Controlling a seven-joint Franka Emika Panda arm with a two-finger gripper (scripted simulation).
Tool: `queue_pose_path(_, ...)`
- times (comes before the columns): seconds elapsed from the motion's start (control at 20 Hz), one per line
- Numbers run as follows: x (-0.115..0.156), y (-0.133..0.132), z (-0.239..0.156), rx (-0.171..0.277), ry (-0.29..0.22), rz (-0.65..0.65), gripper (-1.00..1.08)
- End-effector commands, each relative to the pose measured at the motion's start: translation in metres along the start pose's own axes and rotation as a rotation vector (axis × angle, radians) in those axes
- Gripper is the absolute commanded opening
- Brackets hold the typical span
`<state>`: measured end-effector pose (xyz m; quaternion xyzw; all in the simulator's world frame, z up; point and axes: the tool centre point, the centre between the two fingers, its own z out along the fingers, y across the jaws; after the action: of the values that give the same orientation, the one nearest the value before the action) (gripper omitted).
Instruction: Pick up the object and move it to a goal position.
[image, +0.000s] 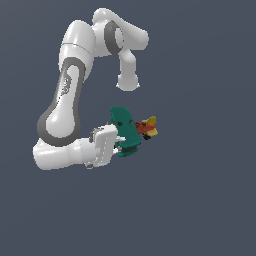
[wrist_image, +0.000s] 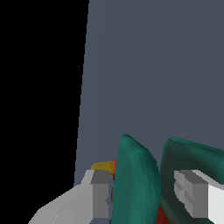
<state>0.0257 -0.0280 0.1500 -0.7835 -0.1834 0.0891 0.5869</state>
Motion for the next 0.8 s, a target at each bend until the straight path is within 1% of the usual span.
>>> queue_pose_path(0.0,-0.0010,0.0011,-0.0030,0.018,0.011,-0.012,0.28)
queue_pose_path(0.2,-0.0023,0.0023,-0.0075,0.043,0.026,-0.031,0.28)
queue_pose_path(0.4,-0.0033,0.0031,-0.0105,0.058,0.036,-0.042,0.28)
queue_pose_path(0.75,-0.0038,0.0036,-0.0115,0.064,0.040,-0.046,0.28)
